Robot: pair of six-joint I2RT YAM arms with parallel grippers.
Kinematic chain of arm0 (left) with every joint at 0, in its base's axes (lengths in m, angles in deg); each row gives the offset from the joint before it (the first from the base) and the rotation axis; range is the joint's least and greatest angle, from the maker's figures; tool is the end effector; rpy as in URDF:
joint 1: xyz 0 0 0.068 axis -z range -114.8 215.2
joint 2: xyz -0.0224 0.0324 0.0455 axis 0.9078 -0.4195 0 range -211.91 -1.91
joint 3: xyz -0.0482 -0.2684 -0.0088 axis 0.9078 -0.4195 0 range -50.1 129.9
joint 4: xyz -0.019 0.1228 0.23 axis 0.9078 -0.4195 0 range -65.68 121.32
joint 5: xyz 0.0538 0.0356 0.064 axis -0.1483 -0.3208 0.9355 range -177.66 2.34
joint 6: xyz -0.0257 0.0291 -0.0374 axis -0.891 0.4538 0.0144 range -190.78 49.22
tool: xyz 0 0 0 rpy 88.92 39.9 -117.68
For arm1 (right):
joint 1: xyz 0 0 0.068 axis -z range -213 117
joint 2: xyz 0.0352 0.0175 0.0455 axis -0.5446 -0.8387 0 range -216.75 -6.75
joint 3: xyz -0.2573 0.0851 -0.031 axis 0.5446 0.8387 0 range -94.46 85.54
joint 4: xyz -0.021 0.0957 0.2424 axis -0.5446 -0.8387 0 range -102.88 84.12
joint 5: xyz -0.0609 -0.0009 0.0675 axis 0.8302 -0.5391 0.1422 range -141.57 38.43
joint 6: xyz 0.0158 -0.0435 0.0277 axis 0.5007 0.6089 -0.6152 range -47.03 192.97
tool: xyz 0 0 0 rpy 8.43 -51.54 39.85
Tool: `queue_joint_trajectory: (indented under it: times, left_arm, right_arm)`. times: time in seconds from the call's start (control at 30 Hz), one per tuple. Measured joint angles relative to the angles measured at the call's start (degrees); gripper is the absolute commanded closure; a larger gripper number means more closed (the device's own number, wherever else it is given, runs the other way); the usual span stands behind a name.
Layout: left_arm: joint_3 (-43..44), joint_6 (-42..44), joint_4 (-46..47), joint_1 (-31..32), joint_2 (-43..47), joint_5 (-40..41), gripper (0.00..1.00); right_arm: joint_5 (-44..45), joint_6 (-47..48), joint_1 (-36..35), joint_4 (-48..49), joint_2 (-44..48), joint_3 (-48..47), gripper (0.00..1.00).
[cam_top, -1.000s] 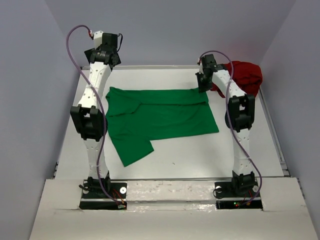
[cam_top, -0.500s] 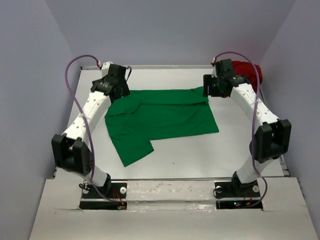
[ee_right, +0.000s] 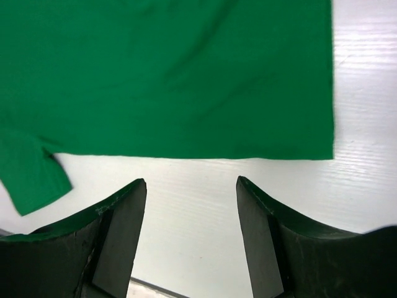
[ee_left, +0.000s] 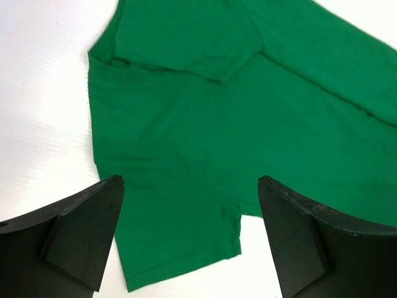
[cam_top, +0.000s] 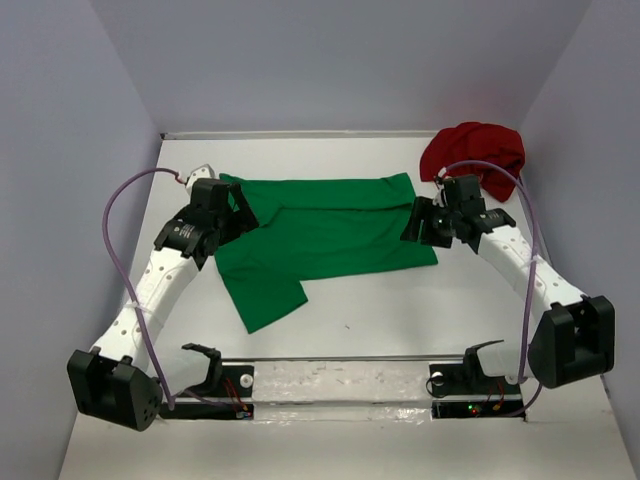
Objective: Fold and stack the t-shirts
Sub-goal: Fold the tshirt
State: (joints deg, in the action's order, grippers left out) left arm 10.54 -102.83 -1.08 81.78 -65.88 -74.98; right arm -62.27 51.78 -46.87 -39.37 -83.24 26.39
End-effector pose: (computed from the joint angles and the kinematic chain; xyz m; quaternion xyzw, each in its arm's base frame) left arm 0.2326 -0.0611 0.3329 -0.1690 0.8696 -0.0971 0.4536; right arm 0.2692 0.0733 0.2699 0.0286 0.9381 0.1843 0.2918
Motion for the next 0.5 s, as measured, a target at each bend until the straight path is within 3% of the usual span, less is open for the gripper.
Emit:
queue_joint_trajectory:
  times: [0.2, 0.5]
  left_arm:
    - [-5.14, -0.83, 0.61, -2.49, 0.22, -5.29, 0.01]
    - [-5.95, -0.79, 1.84, -5.99, -1.29, -8.02, 0.01]
  right_arm:
    - [-3.19, -3.96, 1.16, 3.15, 2.91, 5.49, 0.36]
    - [1.86, -4.02, 4.09, 4.02, 1.86, 7.89, 0.36]
